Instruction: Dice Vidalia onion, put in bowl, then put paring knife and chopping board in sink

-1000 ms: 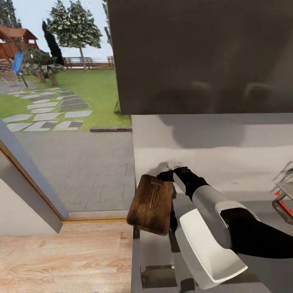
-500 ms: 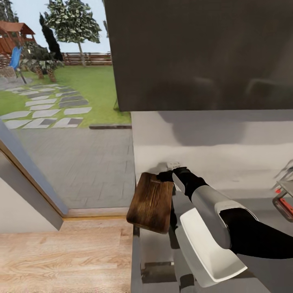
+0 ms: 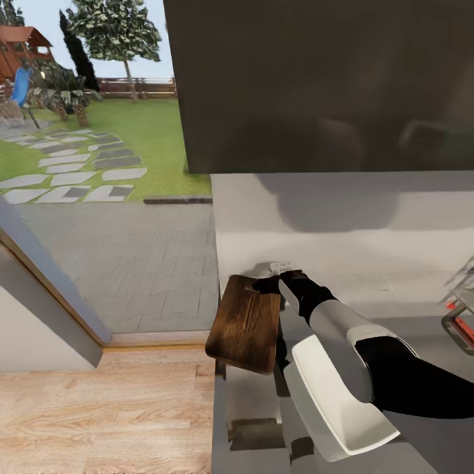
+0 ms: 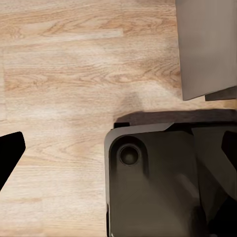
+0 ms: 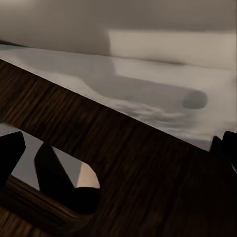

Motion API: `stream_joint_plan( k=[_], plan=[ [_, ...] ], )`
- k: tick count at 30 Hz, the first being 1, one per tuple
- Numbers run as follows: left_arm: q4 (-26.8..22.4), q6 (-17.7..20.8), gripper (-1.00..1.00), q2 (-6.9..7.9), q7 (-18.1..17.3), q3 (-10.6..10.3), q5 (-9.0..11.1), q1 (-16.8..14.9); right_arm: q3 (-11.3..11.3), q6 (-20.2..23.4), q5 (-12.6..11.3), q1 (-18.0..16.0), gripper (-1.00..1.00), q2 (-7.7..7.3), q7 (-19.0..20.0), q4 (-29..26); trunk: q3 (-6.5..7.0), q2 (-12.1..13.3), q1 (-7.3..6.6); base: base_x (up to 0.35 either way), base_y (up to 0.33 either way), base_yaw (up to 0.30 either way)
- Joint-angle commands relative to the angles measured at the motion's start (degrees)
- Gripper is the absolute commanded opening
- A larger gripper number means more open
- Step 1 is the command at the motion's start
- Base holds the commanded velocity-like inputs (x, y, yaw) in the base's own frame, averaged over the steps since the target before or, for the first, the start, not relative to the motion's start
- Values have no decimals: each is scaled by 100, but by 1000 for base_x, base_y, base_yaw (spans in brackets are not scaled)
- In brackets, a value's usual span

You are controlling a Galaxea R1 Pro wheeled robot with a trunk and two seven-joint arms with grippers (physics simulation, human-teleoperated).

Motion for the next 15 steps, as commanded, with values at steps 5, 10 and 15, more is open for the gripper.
stream_joint_plan(
  k=[5, 10, 15],
  plan=[
    [-5, -10, 100, 1, -2, -96, -6, 2, 44, 33, 0, -3, 100, -3, 14, -8, -53, -8, 2, 0, 0, 0],
    [-5, -10, 100, 1, -2, -110, -7, 2, 44, 33, 0, -3, 100, -3, 14, -8, -89, -8, 2, 0, 0, 0],
    [-5, -10, 100, 1, -2, -112, -7, 2, 38, 33, 4, -3, 100, -15, 8, -8, -97, -8, 2, 0, 0, 0]
  ],
)
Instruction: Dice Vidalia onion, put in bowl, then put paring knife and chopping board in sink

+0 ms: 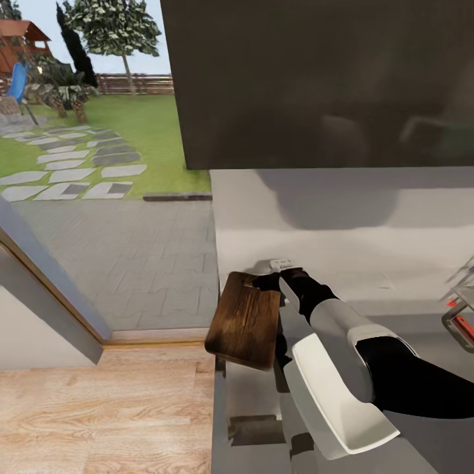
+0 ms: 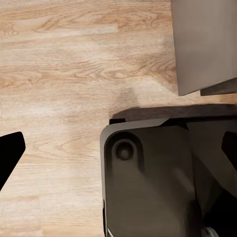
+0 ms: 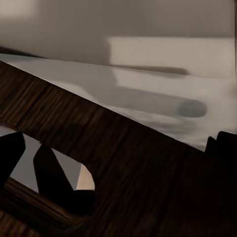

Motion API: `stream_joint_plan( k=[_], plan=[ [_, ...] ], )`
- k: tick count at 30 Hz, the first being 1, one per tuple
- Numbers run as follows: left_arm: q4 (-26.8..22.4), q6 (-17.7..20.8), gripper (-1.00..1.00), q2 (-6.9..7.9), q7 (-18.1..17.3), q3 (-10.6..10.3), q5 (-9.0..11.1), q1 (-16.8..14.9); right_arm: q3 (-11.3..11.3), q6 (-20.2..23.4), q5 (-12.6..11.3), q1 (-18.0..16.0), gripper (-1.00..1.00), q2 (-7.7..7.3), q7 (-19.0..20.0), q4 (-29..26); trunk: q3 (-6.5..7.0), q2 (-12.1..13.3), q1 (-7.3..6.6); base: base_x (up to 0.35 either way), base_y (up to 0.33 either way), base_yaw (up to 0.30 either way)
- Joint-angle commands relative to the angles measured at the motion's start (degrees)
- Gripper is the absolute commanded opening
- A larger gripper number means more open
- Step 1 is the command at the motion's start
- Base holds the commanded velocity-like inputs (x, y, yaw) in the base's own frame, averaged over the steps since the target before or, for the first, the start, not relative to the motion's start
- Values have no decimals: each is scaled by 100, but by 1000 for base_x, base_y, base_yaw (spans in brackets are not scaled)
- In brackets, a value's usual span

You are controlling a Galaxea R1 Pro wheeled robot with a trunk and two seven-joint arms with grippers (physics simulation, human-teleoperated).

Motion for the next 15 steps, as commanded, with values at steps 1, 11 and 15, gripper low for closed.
stream_joint_plan(
  k=[1, 11, 15],
  plan=[
    [-6, -10, 100, 4, -2, -7, -1, 1, 33, 36, -4, 1, 100, -9, 7, 141, -9, -5, 4, 0, 0, 0],
    [-6, -10, 100, 4, -2, -7, -1, 1, 32, 36, -2, 6, -100, -10, 6, 141, -9, -5, 4, 0, 0, 0],
    [-9, -10, 100, 4, -2, -7, -1, 1, 35, 15, -2, 26, -100, -3, 6, 141, -9, -5, 4, 0, 0, 0]
  ],
)
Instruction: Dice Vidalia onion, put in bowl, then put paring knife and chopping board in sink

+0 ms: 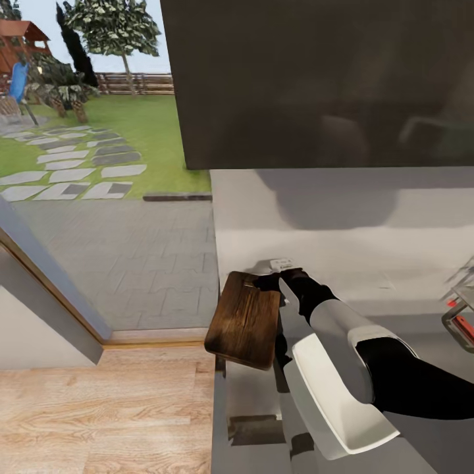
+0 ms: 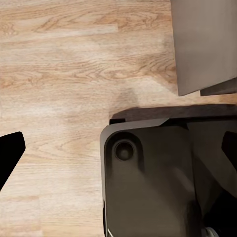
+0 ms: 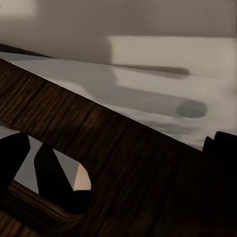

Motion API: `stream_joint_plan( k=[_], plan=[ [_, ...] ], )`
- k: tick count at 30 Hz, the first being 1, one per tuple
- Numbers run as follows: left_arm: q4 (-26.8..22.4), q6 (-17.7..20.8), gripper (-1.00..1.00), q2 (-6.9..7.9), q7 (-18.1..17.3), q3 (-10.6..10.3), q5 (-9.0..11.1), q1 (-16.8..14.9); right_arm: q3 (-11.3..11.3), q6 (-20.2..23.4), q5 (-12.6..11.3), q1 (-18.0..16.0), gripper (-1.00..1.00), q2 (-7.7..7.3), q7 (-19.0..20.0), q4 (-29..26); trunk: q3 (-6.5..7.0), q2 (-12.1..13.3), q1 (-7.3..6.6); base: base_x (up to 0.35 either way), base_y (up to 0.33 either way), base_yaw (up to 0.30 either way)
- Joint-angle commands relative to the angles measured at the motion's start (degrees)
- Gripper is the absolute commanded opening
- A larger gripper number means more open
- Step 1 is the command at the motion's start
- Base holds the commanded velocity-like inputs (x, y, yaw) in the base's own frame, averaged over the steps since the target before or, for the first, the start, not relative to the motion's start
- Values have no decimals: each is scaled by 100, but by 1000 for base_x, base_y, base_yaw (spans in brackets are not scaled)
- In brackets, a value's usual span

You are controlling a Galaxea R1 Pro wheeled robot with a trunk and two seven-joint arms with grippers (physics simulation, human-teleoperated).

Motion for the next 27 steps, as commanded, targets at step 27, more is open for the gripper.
stream_joint_plan(
  k=[27],
  plan=[
    [-11, -9, 100, 4, -2, -7, -1, 1, 15, 27, -56, 56, -100, 37, 23, 162, 123, -5, 4, -69, 55, 0]
  ],
)
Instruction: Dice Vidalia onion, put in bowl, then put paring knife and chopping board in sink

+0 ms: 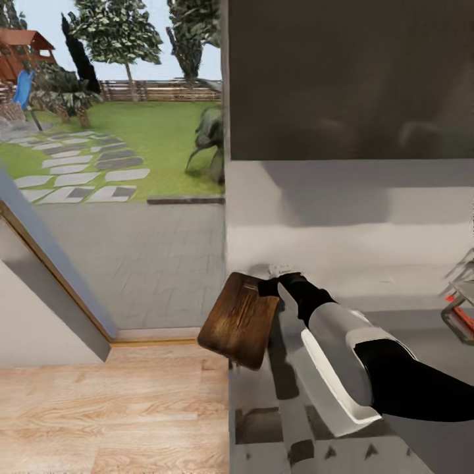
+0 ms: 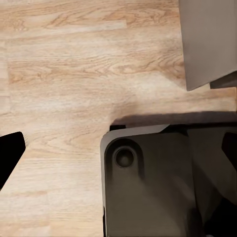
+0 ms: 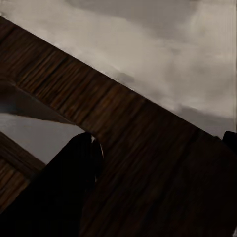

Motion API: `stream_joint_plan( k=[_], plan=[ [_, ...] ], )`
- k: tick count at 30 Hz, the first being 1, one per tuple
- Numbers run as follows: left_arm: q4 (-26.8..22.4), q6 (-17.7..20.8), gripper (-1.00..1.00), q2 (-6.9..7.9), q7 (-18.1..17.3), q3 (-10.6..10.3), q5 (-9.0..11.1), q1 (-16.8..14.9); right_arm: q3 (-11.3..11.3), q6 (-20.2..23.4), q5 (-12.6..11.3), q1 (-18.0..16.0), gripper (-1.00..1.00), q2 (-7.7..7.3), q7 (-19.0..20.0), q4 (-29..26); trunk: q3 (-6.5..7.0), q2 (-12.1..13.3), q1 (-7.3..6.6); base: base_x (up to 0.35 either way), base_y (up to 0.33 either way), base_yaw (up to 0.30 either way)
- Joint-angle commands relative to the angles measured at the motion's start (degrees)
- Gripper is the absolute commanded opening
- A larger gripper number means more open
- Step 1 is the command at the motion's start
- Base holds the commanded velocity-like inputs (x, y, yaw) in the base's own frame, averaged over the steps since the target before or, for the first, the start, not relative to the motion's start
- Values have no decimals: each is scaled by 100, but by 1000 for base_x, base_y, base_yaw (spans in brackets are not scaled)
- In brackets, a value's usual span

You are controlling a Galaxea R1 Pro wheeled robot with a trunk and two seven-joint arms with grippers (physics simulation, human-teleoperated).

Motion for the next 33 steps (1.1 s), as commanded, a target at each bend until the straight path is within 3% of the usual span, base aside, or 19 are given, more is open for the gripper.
stream_joint_plan(
  k=[1, 7, 33],
  plan=[
    [-4, -11, 100, 4, -2, -8, -1, 0, 28, 47, -62, 0, -100, 0, 15, -3, 0, -8, 1, -197, 158, 0],
    [-4, -11, 100, 4, -2, -8, -1, 0, 28, 45, -63, 0, -100, 8, 15, -3, 55, -8, 1, -210, 172, 0],
    [-4, -11, 100, 4, -2, -8, -1, 0, 28, 44, -69, 0, -100, 10, 24, -3, 293, -8, 1, 0, 0, 0]
  ],
)
